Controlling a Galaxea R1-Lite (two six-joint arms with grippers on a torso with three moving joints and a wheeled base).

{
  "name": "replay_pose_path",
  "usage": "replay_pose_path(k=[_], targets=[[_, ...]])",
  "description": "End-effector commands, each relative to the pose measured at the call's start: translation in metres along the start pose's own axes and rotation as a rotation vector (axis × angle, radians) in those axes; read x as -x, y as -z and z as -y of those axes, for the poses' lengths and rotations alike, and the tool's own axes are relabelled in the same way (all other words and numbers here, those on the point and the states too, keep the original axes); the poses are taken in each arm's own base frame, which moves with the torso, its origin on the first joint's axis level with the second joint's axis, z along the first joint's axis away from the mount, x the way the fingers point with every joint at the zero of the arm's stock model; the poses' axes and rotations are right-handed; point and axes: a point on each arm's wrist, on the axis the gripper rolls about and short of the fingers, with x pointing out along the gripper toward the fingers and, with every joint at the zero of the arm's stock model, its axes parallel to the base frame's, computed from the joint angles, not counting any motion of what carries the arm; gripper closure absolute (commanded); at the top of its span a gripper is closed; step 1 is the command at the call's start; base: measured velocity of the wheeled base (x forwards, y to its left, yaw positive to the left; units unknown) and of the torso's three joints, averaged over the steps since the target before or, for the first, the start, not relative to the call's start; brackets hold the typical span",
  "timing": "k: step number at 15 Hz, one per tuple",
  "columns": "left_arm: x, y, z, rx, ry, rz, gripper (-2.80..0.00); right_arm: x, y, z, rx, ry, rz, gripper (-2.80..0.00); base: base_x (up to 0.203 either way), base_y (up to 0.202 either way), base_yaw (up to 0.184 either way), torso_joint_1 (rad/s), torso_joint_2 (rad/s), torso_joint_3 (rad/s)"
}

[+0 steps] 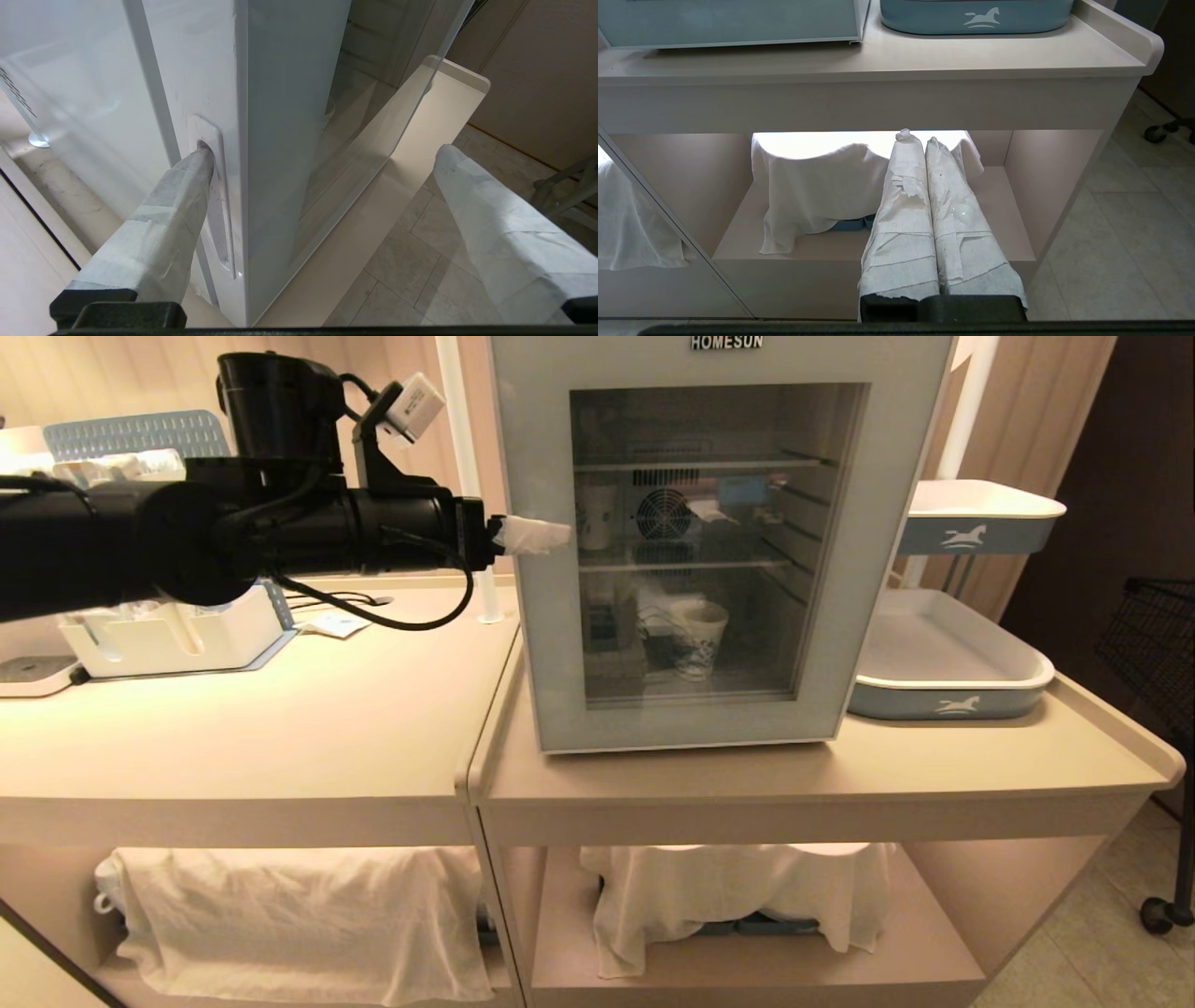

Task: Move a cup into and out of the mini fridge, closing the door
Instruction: Open the freezer door

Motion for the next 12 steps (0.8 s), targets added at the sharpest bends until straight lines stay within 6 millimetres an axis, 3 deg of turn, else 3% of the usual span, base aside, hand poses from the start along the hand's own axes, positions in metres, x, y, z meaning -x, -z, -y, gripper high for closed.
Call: replay_pose_path(k=[1,12], targets=[[-0.002,0.003,-0.001,0.013,0.002,-0.012,-2.8,0.0,0.0,0.0,0.002,0.0,0.0,0.0,0.0,0.0,0.0,0.0,0.0,0.0],[0.006,0.01,0.012,0.069,0.02,-0.044,-2.8,0.0,0.0,0.0,0.003,-0.001,0.0,0.0,0.0,0.0,0.0,0.0,0.0,0.0]])
